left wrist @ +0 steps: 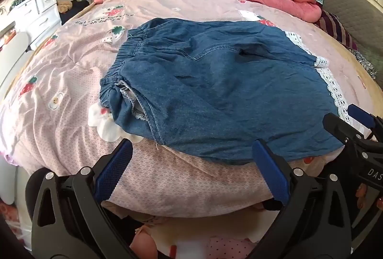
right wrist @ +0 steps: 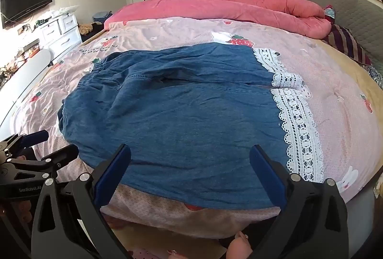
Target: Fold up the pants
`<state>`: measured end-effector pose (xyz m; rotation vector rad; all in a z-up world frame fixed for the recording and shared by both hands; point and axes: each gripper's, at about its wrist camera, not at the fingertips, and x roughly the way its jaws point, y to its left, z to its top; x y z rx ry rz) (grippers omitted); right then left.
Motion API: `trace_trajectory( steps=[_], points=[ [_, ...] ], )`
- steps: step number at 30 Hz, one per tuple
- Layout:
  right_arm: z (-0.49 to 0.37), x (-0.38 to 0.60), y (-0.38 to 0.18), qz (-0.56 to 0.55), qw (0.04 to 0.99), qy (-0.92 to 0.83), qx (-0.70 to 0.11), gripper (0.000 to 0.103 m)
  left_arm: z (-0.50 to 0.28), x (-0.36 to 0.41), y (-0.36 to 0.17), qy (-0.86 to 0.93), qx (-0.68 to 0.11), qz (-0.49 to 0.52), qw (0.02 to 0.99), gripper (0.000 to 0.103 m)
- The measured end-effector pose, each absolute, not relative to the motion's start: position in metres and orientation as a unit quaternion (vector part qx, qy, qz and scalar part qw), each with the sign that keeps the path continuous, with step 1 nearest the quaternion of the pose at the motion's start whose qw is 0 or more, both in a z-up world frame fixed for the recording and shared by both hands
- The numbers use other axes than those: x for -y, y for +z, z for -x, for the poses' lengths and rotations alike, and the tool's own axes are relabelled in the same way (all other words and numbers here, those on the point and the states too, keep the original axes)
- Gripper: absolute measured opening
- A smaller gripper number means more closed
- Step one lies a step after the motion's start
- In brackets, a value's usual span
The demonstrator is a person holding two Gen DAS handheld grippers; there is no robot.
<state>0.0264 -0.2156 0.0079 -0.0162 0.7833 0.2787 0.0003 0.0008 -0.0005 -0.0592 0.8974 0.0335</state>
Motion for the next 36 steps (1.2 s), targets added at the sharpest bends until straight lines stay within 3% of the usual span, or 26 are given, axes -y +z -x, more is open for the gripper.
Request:
trace_trajectory(
  steps=[36],
  points=[
    [-0.025,0.212,0.011,0.011,0.915,0.14,-0.378,0.099,0.002,0.0,0.009,0.018,-0.423,0.021,0.906,0.094]
  ],
)
